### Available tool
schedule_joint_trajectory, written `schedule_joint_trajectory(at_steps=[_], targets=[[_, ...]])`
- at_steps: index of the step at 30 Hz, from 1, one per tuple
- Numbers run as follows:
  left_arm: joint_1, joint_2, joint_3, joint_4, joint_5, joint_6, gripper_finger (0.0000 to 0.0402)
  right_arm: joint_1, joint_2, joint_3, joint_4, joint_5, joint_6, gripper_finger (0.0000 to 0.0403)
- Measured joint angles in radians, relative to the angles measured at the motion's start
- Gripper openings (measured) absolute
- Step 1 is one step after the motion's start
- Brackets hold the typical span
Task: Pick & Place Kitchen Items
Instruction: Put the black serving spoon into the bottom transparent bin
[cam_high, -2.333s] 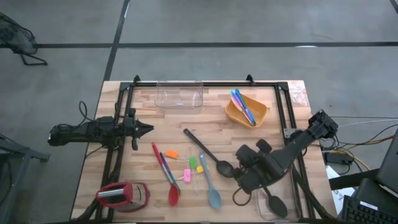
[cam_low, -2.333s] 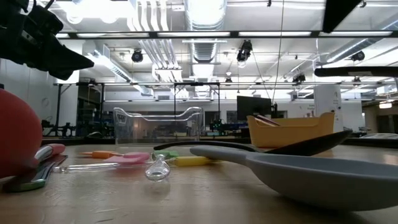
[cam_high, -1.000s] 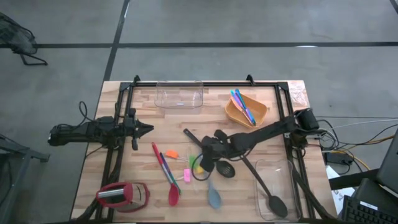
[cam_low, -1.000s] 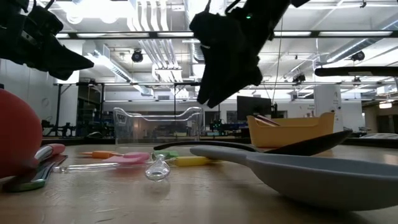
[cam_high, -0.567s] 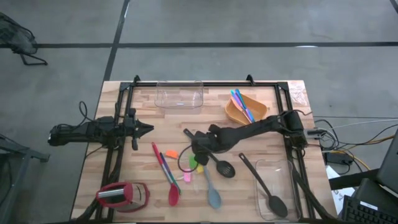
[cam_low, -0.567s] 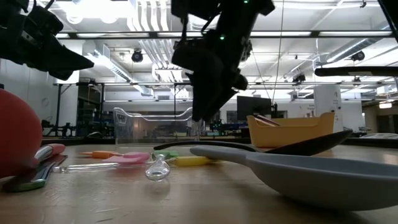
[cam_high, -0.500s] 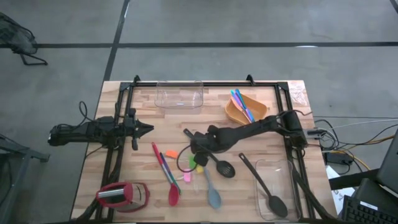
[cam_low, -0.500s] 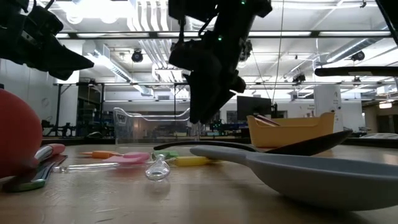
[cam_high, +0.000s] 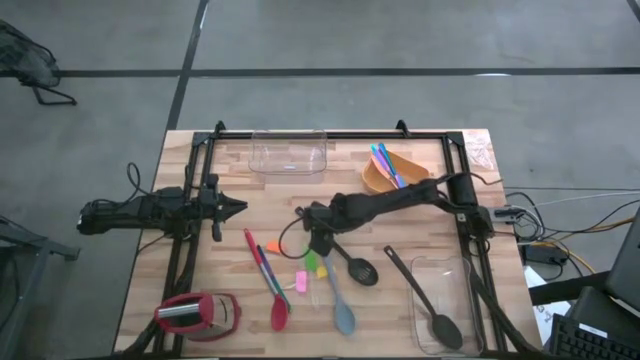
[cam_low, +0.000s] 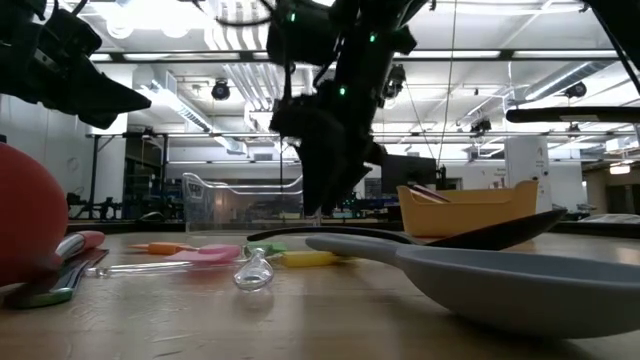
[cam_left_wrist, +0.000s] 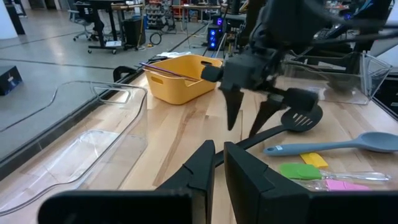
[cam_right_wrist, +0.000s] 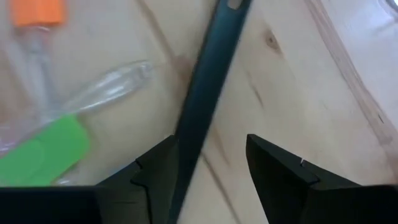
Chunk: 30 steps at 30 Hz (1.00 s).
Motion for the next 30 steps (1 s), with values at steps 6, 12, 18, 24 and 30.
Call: schedule_joint_trajectory(at_steps=[6, 12, 18, 24, 30], targets=[[0.0, 0.0, 0.0, 0.0, 0.0, 0.0, 0.0044, 0.002, 0.042, 0.0, 0.024, -0.01, -0.019, 0.0173], [0.0, 0.0, 0.0, -0.002, 0.0, 0.0, 0.0044, 0.0, 0.046, 0.0, 0.025, -0.014, -0.021, 0.016], [0.0, 0.0, 0.0, -0.002, 0.0, 0.0, 0.0044, 0.002, 0.039, 0.015, 0.023, -0.013, -0.028, 0.015], [0.0, 0.0, 0.0, 0.001, 0.0, 0.0, 0.0044, 0.01, 0.038, 0.049, 0.024, -0.011, -0.039, 0.0138], [0.0, 0.0, 0.0, 0.0, 0.0, 0.0, 0.0044, 0.026, 0.037, 0.067, 0.029, -0.009, -0.038, 0.013]])
